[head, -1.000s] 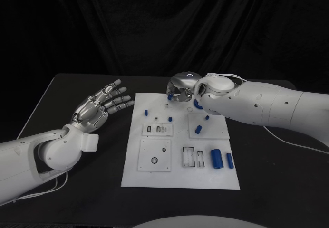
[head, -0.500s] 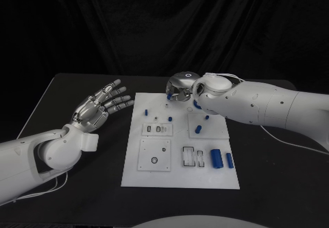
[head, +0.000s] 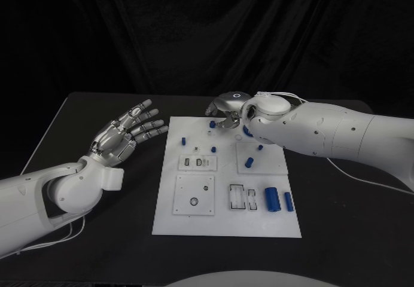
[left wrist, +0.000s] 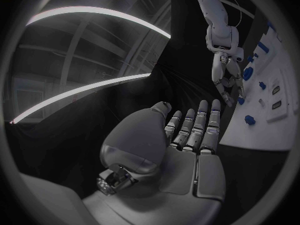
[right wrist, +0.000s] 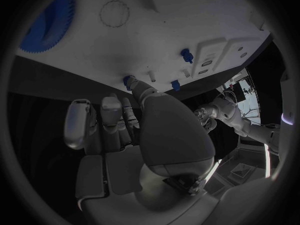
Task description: Assemble the parts on the task board
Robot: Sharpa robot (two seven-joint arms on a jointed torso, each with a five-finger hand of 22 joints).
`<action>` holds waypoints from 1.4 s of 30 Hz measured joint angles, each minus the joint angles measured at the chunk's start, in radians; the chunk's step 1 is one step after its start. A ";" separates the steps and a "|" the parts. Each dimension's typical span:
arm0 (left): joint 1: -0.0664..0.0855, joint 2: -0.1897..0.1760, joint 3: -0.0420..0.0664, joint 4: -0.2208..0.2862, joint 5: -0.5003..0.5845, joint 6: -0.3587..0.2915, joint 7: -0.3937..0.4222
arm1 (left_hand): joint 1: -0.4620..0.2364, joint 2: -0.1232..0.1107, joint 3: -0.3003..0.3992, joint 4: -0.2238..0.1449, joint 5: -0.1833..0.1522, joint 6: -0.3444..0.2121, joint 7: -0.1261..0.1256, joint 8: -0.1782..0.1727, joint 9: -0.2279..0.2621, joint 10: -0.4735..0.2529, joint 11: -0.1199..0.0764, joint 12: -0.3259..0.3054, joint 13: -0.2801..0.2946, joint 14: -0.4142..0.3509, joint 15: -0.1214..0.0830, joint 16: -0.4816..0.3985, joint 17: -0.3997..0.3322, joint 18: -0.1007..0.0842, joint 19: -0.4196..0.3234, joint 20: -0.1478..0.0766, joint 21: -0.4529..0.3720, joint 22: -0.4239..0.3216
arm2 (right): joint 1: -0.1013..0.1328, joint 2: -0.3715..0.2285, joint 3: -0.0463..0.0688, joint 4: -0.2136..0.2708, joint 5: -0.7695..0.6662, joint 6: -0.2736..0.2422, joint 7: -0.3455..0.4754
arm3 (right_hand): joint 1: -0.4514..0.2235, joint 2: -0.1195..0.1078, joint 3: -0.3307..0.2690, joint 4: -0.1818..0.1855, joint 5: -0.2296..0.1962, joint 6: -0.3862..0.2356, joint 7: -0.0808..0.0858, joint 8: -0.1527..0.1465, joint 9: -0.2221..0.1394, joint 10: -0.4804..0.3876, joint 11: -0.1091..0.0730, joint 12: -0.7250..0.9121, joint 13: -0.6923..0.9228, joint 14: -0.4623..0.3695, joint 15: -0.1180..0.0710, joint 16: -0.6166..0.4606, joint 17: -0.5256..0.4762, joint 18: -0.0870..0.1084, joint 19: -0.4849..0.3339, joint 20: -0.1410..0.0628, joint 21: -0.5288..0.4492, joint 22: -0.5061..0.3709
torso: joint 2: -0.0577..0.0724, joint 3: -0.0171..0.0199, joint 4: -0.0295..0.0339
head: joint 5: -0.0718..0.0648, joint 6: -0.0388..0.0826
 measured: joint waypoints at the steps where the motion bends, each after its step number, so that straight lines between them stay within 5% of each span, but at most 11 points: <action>1: 0.000 0.000 0.000 0.000 0.000 0.000 0.000 | 0.000 0.000 0.000 0.000 0.000 0.000 0.000 0.000 0.000 0.000 0.000 0.000 0.000 0.000 0.000 0.000 0.000 0.000 0.000 0.000 0.000 0.000 | 0.000 0.000 0.000 0.000 0.000 0.003 -0.001 | 0.000 0.000 -0.009 -0.002 -0.007 -0.080 -0.010 -0.006 -0.020 -0.035 0.003 -0.007 0.000 -0.012 -0.001 -0.010 -0.014 0.000 -0.013 -0.002 -0.012 -0.016 | 0.000 0.0001 -0.0001 | 0.000 0.000; 4: 0.000 0.000 0.000 0.000 0.001 0.001 0.000 | 0.000 0.000 0.000 0.000 0.000 0.000 0.000 0.000 0.000 0.000 0.000 0.000 -0.001 0.000 0.000 0.000 0.000 0.000 0.000 0.000 0.000 0.000 | 0.000 -0.003 0.000 0.002 0.000 0.010 -0.003 | 0.000 0.000 -0.030 -0.005 -0.015 -0.200 -0.023 -0.009 -0.051 -0.090 0.009 -0.010 -0.001 -0.032 0.004 -0.024 -0.040 0.000 -0.033 0.002 -0.035 -0.046 | 0.000 0.0001 -0.0003 | 0.000 0.000; 7: 0.000 -0.001 0.000 0.000 0.001 0.001 0.000 | -0.003 -0.003 0.003 -0.003 0.000 0.000 0.000 0.000 0.000 0.000 0.000 0.000 -0.001 0.000 0.000 0.000 0.000 0.000 0.000 0.000 0.000 0.000 | 0.000 -0.012 0.002 0.004 0.000 0.011 -0.005 | 0.000 0.000 -0.040 -0.007 -0.019 -0.222 -0.020 -0.012 -0.059 -0.123 0.011 -0.005 0.000 -0.054 0.003 -0.037 -0.068 0.016 -0.057 0.002 -0.057 -0.076 | 0.000 0.0004 -0.0009 | 0.001 0.000; 12: 0.000 -0.012 0.000 0.003 0.003 0.001 0.000 | -0.004 -0.004 0.003 -0.003 0.000 0.000 0.000 0.000 0.000 0.000 0.000 0.000 -0.001 0.000 0.000 0.000 0.000 0.000 0.000 0.000 0.000 0.000 | 0.021 -0.045 0.002 0.018 0.000 0.001 -0.005 | 0.030 0.017 -0.041 -0.016 0.010 -0.158 0.008 0.004 -0.052 -0.120 0.008 0.046 0.010 -0.054 0.003 -0.037 -0.068 0.016 -0.057 0.001 -0.057 -0.075 | 0.000 0.0005 -0.0015 | 0.004 0.006; 17: 0.000 -0.024 0.000 0.012 0.006 0.001 0.000 | -0.004 -0.004 0.003 -0.003 0.000 0.004 0.004 0.000 0.000 0.001 0.001 0.000 -0.001 -0.004 0.004 0.000 0.000 0.000 0.000 0.000 0.000 0.001 | 0.086 -0.131 0.005 0.103 0.000 -0.014 -0.007 | 0.037 0.024 -0.043 -0.019 0.013 -0.020 0.031 0.043 -0.032 -0.036 -0.006 0.143 0.035 -0.078 -0.001 -0.050 -0.099 0.016 -0.063 0.000 -0.072 -0.078 | -0.001 0.0008 -0.0014 | 0.004 0.010; 20: 0.000 -0.030 0.000 0.017 0.008 0.000 0.000 | -0.004 -0.004 0.003 -0.003 0.000 0.004 0.004 0.000 0.001 0.004 0.004 0.000 -0.001 -0.004 0.004 0.000 0.000 0.000 0.000 0.000 0.000 0.001 | 0.120 -0.204 0.005 0.170 0.000 -0.018 -0.006 | 0.029 0.031 -0.056 -0.006 -0.003 0.051 0.035 0.060 -0.022 0.130 -0.048 0.308 0.111 -0.111 -0.015 -0.096 -0.167 0.025 -0.087 -0.010 -0.099 -0.103 | -0.001 0.0008 -0.0021 | 0.002 0.011; 22: 0.000 -0.034 0.000 0.020 0.009 0.000 0.000 | -0.004 -0.004 0.003 -0.003 0.000 0.004 0.004 0.000 0.001 0.004 0.004 0.000 -0.001 -0.004 0.004 0.000 0.000 0.000 0.000 0.000 0.000 0.001 | 0.136 -0.255 0.005 0.217 0.000 -0.018 -0.005 | -0.004 0.020 -0.088 0.026 -0.048 0.087 0.025 0.069 -0.017 0.195 -0.101 0.609 0.339 -0.139 -0.048 -0.167 -0.245 0.032 -0.110 -0.052 -0.139 -0.135 | -0.002 0.0007 -0.0047 | 0.004 0.011; 23: 0.000 -0.035 0.000 0.021 0.009 -0.001 0.000 | -0.004 -0.004 0.003 -0.003 0.000 0.004 0.004 0.000 0.001 0.004 0.004 0.000 -0.001 -0.004 0.004 0.000 0.000 0.000 0.000 0.000 0.000 0.001 | 0.143 -0.286 0.005 0.244 0.002 -0.018 -0.004 | -0.017 0.017 -0.099 0.037 -0.060 0.095 0.022 0.070 -0.015 0.214 -0.111 0.728 0.431 -0.135 -0.052 -0.173 -0.246 0.032 -0.109 -0.062 -0.145 -0.136 | -0.002 0.0005 -0.0061 | 0.005 0.011; 32: 0.000 -0.034 0.000 0.025 0.012 -0.002 0.000 | -0.004 -0.004 0.008 -0.003 0.000 0.007 0.007 0.000 0.001 0.004 0.004 0.004 -0.001 -0.004 0.004 0.004 0.000 0.000 0.000 0.000 0.000 0.001 | 0.152 -0.408 -0.003 0.339 0.058 0.007 -0.020 | -0.090 0.022 -0.150 0.116 -0.076 0.116 0.029 0.070 -0.005 0.557 -0.107 1.158 1.113 0.042 -0.051 0.108 0.277 0.029 -0.023 -0.055 -0.050 0.011 | -0.005 -0.0039 -0.0184 | 0.004 0.000; 35: 0.000 -0.030 0.000 0.025 0.012 -0.002 0.000 | -0.004 -0.004 0.008 -0.003 0.000 0.007 0.007 0.000 0.001 0.004 0.004 0.004 -0.001 -0.004 0.004 0.004 0.000 0.000 0.000 0.000 0.000 0.001 | 0.140 -0.422 -0.004 0.341 0.077 0.011 -0.034 | -0.111 0.022 -0.165 0.139 -0.076 0.124 0.037 0.070 0.000 0.677 -0.103 1.224 1.231 0.107 -0.049 0.200 0.456 0.005 0.015 -0.049 -0.005 0.077 | -0.006 -0.0048 -0.0205 | 0.004 0.000; 42: 0.000 -0.026 0.000 0.021 0.013 -0.002 0.000 | -0.004 -0.004 0.008 -0.003 0.004 0.007 0.007 0.000 0.001 0.004 0.004 0.004 -0.001 -0.004 0.004 0.004 -0.001 0.000 0.000 0.000 0.000 0.001 | 0.107 -0.426 -0.006 0.330 0.098 0.010 -0.070 | -0.131 0.023 -0.180 0.163 -0.032 0.147 0.042 0.070 0.005 0.738 -0.101 1.288 1.240 0.121 -0.049 0.303 0.508 -0.017 0.096 -0.047 0.080 0.101 | -0.006 -0.0053 -0.0226 | 0.005 -0.002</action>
